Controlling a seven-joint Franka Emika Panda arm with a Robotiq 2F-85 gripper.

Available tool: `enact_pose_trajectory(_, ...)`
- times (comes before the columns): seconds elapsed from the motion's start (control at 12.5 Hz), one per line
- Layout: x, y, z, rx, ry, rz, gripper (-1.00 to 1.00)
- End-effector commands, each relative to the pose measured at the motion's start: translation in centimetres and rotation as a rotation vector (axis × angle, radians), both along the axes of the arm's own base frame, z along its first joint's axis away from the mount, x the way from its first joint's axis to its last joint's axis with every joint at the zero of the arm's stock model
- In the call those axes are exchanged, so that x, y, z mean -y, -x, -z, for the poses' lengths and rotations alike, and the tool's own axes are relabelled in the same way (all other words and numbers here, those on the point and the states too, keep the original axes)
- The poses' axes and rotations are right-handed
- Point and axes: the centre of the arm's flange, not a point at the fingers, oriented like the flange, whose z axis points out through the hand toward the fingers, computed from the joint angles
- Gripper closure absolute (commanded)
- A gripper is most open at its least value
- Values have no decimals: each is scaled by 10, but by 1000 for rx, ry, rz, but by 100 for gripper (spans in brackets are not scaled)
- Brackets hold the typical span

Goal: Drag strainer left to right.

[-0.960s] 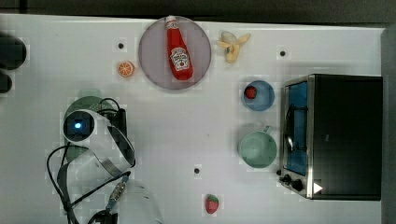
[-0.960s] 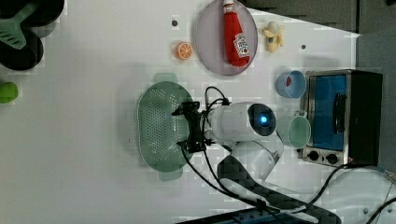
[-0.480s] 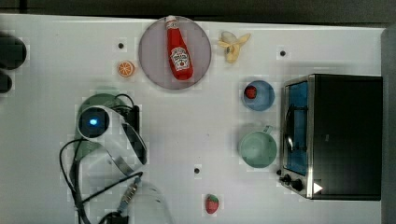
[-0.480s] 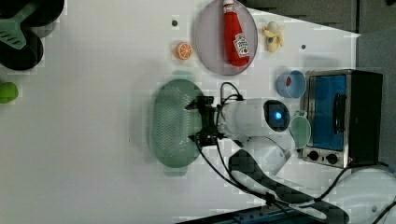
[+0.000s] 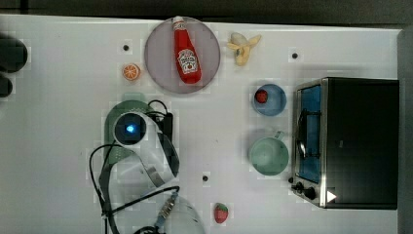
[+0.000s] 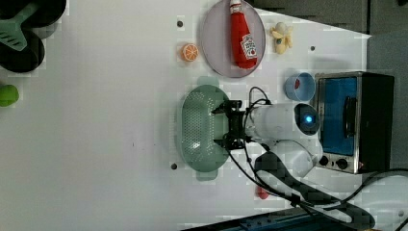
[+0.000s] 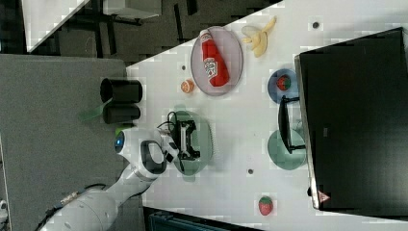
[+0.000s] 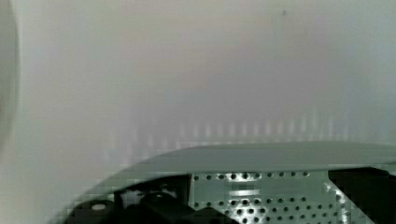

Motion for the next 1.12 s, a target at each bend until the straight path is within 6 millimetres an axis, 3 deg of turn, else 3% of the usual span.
enact_pose_trajectory(0.08, 51, -14, -4, 10, 10, -10, -100)
enact_pose_trajectory(0.64, 140, -22, -1, 9, 35, -2, -100)
enact_pose_trajectory(1.12, 201, -25, -2, 33, 57, 35, -100)
